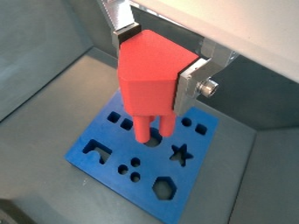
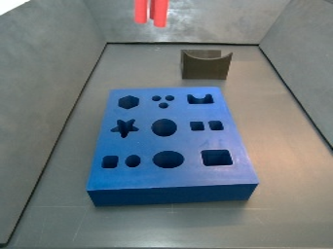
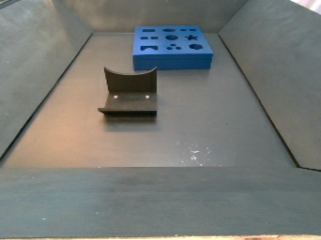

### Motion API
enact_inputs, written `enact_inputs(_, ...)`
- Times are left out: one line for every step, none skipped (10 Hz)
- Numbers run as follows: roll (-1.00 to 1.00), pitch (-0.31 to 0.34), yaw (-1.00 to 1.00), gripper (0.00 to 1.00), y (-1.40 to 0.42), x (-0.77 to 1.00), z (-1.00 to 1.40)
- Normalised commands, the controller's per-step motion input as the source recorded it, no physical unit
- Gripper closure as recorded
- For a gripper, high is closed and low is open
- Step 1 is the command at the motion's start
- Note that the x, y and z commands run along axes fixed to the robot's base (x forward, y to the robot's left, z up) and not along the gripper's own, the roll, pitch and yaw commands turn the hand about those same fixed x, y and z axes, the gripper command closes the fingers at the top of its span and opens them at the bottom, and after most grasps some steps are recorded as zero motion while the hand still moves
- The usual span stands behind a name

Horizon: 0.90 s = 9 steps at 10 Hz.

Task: Pick up the 3 prong object. Move up. Place the 3 prong object on the fixture. Regrasp the 3 prong object. Move to above the board. Insert the 3 prong object.
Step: Insert the 3 prong object.

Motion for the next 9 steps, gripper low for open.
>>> enact_inputs(-0.25,0.0,-0.64,1.0,0.14,0.0,-0.25)
enact_inputs(-0.33,-0.074,-0.65,1.0,0.15,0.0,-0.23)
enact_inputs(-0.3,-0.1,-0.63,1.0,0.13,0.0,-0.23)
enact_inputs(-0.33,-0.106,-0.64,1.0,0.13,0.0,-0.24)
enact_inputs(-0.06,0.0,-0.15,1.0,0.12,0.0,0.0)
enact_inputs(0.06,0.0,0.0,1.0,0.0,-0.05,-0.1)
enact_inputs(0.05,0.0,-0.16,1.0,0.03,-0.1,-0.23)
enact_inputs(0.03,0.0,-0.36,1.0,0.04,-0.02,-0.35)
enact_inputs(0.0,0.0,-0.42,1.0,0.05,0.0,-0.45)
